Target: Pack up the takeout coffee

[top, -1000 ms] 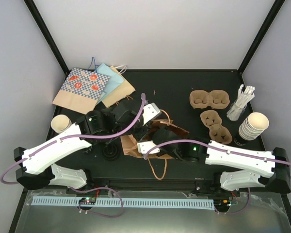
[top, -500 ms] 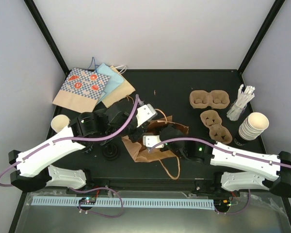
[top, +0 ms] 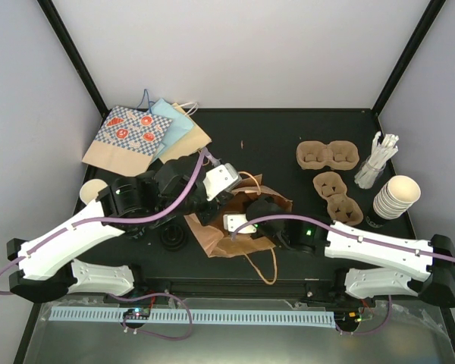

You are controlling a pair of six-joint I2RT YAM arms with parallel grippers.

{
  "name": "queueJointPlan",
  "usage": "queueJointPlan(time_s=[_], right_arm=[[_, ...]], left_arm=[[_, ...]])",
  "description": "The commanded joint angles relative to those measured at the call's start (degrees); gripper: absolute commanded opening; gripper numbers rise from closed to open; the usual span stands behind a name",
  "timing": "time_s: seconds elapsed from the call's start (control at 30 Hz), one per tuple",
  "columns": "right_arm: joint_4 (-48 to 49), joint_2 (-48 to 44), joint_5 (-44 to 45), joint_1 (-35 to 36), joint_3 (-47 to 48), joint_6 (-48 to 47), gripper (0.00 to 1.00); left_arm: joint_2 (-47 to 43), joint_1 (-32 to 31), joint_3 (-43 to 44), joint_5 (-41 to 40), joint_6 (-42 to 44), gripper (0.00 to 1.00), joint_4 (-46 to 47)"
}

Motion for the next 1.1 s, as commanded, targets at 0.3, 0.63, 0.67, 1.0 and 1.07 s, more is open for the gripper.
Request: queueJointPlan(time_s=[0.3,0.63,0.67,1.0,1.07], right_arm=[[4.49,0.38,-3.75,0.91,-1.03,-1.45,0.01],[4.32,-1.78,-7.61,0.42,-6.68,-2.89,0.01],[3.74,-1.83,-8.85,0.42,-6.77,-2.93,0.01],[3.34,-1.47,-8.64,0.32,-6.46,-0.93,0.01],[4.23,-0.76,-7.68,-0.46,-5.41,-0.11,0.01]], left_arm=[[1.5,-0.61,4.27,5.91,-4.43,0.02,7.17],[-0.08,-0.57,9.54,10.76,-6.57,0.02,6.47],[-0.34,-0.61,9.6,10.65,-6.57,0.02,6.55],[-0.51,-0.61,8.98,10.33,-4.95,0.02,6.35],[-0.14,-0.61,9.12,13.34,-4.97,0.02,6.73]])
